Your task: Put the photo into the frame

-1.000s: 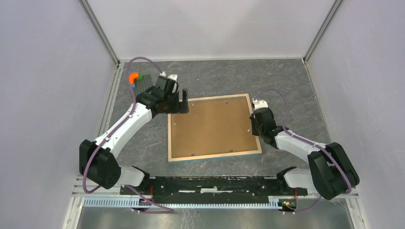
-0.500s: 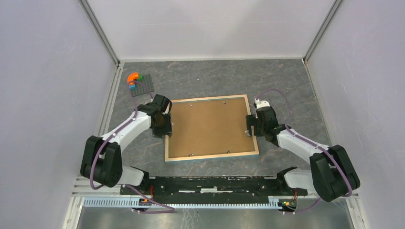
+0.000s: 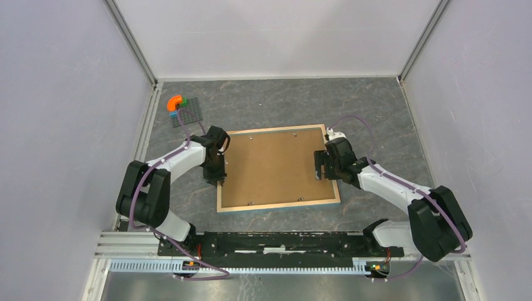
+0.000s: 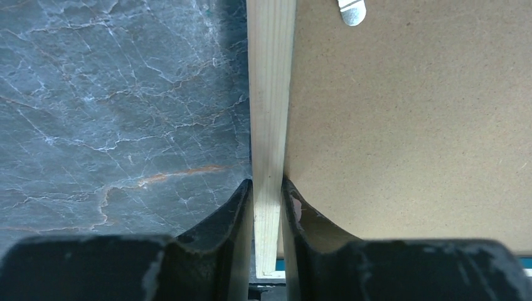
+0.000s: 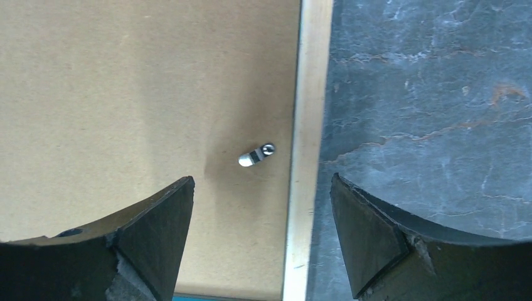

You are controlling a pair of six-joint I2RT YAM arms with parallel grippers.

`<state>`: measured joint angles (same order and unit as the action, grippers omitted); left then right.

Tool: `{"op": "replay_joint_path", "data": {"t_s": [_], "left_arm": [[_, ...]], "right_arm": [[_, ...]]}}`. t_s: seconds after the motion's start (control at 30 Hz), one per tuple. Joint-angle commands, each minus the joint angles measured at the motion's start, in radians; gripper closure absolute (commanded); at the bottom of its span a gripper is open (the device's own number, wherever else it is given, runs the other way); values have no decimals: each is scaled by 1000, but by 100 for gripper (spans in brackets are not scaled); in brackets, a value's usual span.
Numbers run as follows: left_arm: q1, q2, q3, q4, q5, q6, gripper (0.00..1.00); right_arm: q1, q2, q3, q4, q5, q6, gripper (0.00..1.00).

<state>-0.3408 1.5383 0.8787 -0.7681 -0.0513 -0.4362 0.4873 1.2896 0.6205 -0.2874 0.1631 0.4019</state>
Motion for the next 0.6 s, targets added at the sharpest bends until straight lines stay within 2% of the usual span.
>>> {"op": "replay_joint_path", "data": {"t_s": [0.0, 0.3, 0.4, 0.57], "left_arm": [[-7, 32, 15, 4, -48, -13, 73], [-21, 25, 19, -6, -89, -21, 81], [-26, 28, 20, -9, -96, -22, 82], [-32, 24, 21, -11, -102, -24, 83]], "right_arm": [[37, 15, 54, -15, 76, 100, 16], [45, 105, 67, -7, 227, 175, 24], [44, 113, 60, -7, 231, 187, 38], [45, 127, 55, 9, 250, 201, 39]]}}
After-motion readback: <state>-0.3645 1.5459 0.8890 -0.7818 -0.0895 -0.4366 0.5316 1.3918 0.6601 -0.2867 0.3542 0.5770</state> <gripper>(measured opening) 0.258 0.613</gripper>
